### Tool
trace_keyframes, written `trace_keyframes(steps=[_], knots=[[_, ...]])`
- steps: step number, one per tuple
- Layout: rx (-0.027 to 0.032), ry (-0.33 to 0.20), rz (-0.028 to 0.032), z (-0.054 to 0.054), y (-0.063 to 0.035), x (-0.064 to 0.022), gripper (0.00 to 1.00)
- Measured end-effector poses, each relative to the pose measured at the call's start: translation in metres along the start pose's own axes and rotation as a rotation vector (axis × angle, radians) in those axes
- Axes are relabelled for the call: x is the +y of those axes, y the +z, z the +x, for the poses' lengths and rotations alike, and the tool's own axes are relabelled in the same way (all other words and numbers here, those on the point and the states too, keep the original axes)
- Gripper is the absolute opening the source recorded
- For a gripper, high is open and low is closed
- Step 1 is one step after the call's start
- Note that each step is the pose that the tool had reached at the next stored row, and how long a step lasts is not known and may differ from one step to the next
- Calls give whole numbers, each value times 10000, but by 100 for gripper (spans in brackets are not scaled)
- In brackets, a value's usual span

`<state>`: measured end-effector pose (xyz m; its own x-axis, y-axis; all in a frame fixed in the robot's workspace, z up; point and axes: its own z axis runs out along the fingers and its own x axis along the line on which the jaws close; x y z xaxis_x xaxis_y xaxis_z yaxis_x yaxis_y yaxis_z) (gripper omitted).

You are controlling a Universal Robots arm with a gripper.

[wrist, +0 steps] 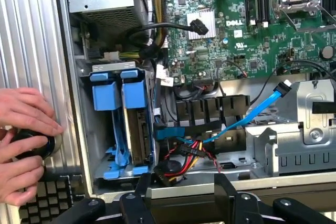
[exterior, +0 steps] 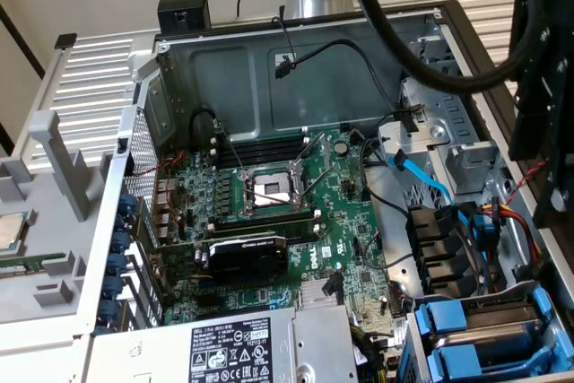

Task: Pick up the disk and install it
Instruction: 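Insert the first disk wire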

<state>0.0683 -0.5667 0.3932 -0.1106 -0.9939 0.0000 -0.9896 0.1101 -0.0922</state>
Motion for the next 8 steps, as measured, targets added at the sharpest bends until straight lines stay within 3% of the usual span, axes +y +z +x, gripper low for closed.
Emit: trace_keyframes(steps=[8], knots=[[69, 385, -32, -53, 134, 58, 59]])
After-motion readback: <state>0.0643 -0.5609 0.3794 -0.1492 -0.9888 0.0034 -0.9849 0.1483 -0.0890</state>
